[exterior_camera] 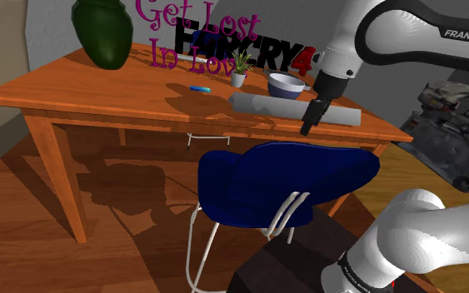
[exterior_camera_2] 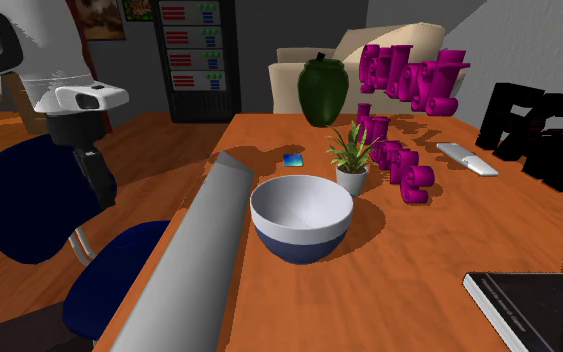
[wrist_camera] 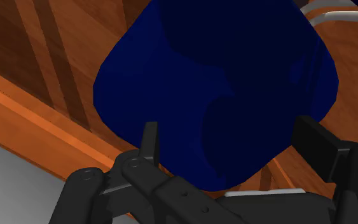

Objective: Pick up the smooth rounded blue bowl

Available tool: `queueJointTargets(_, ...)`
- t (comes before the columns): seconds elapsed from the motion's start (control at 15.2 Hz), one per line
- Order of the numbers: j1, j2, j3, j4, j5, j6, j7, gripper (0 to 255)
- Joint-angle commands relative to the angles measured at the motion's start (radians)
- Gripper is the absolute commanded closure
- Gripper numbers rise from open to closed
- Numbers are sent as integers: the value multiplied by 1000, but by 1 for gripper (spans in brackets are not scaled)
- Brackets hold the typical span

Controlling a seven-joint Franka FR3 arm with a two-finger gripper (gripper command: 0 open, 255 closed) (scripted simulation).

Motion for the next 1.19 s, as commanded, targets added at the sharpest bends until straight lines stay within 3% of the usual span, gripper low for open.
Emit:
queueJointTargets(0.0, 0, 0, 0, 0, 0, 0, 0, 0)
queueJointTargets(0.59, -46, 308, -79, 257, -61, 72, -81, 0)
queueJointTargets(1.12, -75, 586, -138, 562, -72, 69, -153, 0)
